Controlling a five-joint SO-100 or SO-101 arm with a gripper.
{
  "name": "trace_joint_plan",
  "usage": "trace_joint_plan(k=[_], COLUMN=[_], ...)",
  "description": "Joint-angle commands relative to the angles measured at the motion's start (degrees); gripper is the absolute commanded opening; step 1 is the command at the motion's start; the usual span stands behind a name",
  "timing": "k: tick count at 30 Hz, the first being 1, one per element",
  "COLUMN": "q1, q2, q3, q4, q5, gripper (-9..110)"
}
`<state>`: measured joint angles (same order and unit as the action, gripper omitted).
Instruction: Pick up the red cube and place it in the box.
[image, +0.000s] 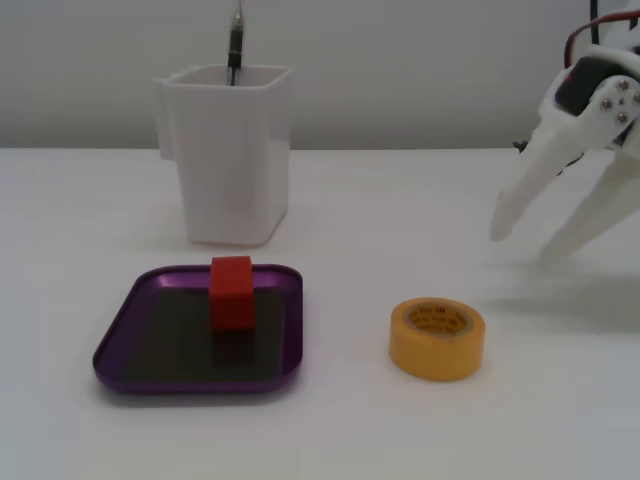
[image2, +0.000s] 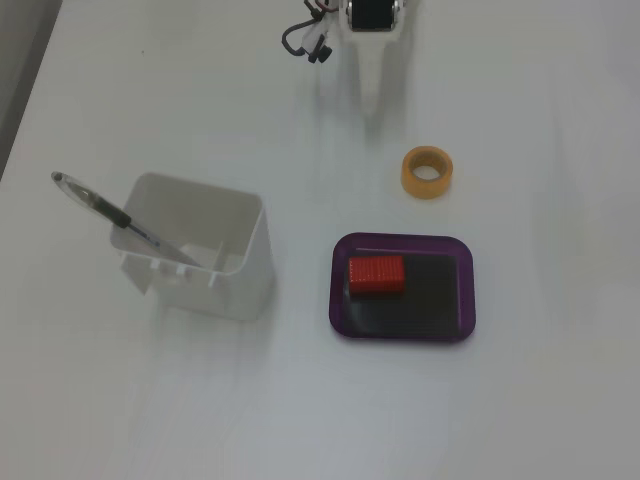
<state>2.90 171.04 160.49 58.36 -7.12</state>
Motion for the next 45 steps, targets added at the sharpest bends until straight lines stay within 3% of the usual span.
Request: trace_joint_plan(k=[1,13,20,25,33,45], q1=[0.0,-0.6,-0.5,-0.6,-0.4,-0.4], q2=[8.2,27.2,26.8,26.8,26.8,26.8], q3=[3.7,14.8,14.9,15.3,15.4,15.4], q4=[-0.4,3.7,4.0,4.0,3.3,3.3], q5=[0.4,0.4,0.4,0.5,6.7,6.8], gripper=[11,11,11,-1,0,0])
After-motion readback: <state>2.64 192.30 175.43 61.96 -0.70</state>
